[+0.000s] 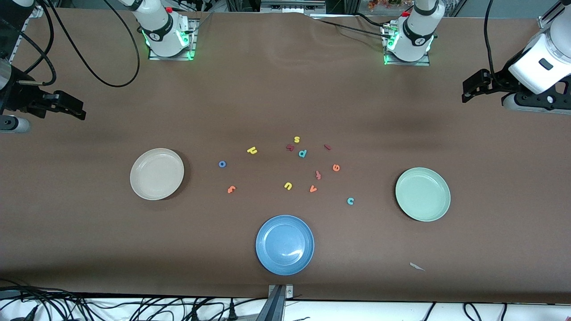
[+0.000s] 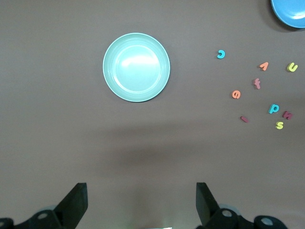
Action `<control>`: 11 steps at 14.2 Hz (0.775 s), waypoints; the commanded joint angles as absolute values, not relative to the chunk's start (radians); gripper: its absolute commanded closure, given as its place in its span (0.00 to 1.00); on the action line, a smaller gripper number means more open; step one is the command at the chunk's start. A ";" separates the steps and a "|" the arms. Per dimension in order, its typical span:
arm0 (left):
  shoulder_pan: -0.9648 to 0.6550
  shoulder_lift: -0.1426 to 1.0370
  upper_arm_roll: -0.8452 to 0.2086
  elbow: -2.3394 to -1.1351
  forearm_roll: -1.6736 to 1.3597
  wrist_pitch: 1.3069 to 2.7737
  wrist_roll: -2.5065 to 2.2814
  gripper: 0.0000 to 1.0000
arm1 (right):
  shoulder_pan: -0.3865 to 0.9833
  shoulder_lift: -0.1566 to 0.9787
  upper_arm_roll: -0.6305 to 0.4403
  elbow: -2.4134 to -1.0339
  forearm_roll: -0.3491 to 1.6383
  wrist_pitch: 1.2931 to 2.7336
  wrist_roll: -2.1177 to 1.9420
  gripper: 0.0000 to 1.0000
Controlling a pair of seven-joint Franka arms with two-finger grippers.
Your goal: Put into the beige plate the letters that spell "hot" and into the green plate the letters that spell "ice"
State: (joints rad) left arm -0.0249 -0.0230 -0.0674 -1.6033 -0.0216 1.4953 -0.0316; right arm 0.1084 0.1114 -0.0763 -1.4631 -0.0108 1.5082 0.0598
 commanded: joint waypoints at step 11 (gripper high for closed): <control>-0.018 -0.009 -0.075 -1.572 0.003 1.486 -0.032 0.00 | 0.118 0.104 -0.081 -1.470 0.006 1.517 0.060 0.00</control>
